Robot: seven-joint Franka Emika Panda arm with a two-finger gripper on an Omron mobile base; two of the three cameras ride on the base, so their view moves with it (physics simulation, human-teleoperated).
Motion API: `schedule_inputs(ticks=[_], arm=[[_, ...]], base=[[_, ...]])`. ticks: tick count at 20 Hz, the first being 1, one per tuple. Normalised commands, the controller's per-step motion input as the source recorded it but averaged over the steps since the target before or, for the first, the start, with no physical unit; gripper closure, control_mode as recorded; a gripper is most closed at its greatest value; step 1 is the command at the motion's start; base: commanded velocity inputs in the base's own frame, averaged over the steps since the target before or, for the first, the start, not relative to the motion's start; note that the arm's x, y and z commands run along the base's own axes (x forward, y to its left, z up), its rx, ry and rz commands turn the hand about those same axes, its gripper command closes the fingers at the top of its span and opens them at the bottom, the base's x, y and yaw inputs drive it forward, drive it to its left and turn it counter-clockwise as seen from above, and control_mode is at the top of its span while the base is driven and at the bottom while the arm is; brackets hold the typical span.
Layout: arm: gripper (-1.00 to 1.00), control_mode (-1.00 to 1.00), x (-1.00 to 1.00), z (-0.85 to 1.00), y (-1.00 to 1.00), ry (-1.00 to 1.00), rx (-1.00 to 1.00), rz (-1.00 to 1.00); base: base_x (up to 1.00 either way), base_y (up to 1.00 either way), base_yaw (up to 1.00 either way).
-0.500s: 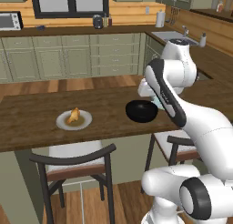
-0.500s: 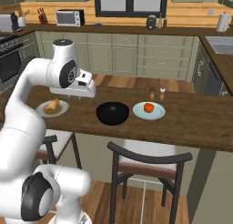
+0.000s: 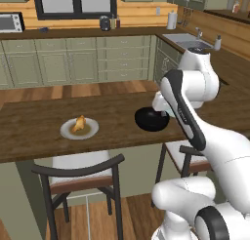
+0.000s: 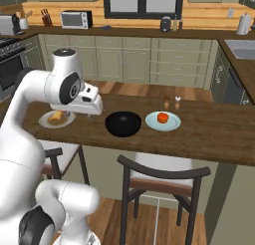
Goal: Pick the chicken drumstick and squash from their plates and place them in the bowl. Then put the bowl in the fridge.
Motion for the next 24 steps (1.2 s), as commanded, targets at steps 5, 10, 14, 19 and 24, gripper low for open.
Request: schedule_inputs(ticks=[5,10,14,19,24], arm=[[-1.00,-1.00,0.93,-0.20,-0.75,0.17,0.01,-0.01],[-1.00,-1.00,1.00,-0.06,-0.89,0.10,0.08,-0.01],[-1.00,-1.00,1.00,-0.30,-0.79,0.07,0.03,0.00],[-1.00,-1.00,1.00,-0.56,-0.70,0.07,0.00,-0.08],[-1.00,-1.00,1.00,-0.51,-0.47,0.07,0.00,-0.20]], base=[[0.00,0.00,0.00],[0.00,0.00,0.00],[0.00,0.00,0.00],[0.00,0.00,0.00],[0.00,0.00,0.00]])
